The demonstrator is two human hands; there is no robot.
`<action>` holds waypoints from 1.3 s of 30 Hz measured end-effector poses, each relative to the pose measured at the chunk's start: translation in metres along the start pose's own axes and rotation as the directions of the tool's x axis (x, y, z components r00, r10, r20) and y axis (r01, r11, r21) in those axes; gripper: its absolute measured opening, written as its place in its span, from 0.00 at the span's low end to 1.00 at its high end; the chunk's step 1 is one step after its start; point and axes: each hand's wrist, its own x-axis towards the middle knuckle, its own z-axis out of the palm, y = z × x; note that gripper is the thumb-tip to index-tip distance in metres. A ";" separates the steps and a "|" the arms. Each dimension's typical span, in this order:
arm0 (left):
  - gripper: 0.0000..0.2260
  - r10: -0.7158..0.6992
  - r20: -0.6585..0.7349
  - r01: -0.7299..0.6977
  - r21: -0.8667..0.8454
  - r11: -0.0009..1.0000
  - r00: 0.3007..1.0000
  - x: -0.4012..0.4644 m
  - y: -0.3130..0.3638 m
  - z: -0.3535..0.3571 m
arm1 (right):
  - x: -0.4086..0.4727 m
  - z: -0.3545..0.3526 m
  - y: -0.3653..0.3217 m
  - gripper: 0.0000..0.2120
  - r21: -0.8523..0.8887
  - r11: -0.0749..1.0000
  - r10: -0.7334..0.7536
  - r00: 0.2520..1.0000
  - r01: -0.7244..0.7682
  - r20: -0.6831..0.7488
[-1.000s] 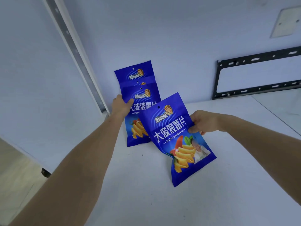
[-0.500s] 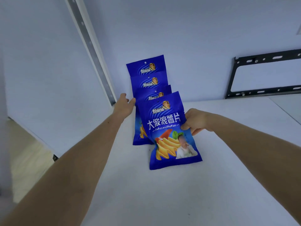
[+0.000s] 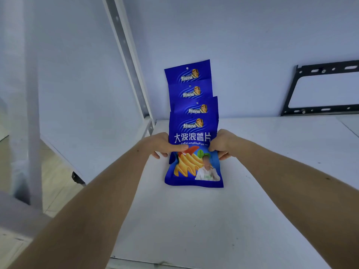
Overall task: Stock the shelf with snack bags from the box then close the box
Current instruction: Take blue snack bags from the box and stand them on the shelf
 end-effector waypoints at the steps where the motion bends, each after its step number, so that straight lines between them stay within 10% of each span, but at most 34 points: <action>1: 0.34 -0.001 0.021 0.001 0.001 1.000 1.000 0.000 0.000 0.001 | -0.001 0.001 0.001 0.19 -0.008 1.000 0.004 1.000 -0.004 -0.019; 39: 0.31 -0.046 -0.059 0.053 0.136 0.989 0.997 -0.019 0.027 -0.023 | -0.015 -0.022 0.019 0.20 -0.232 0.970 -0.123 0.967 0.071 -0.221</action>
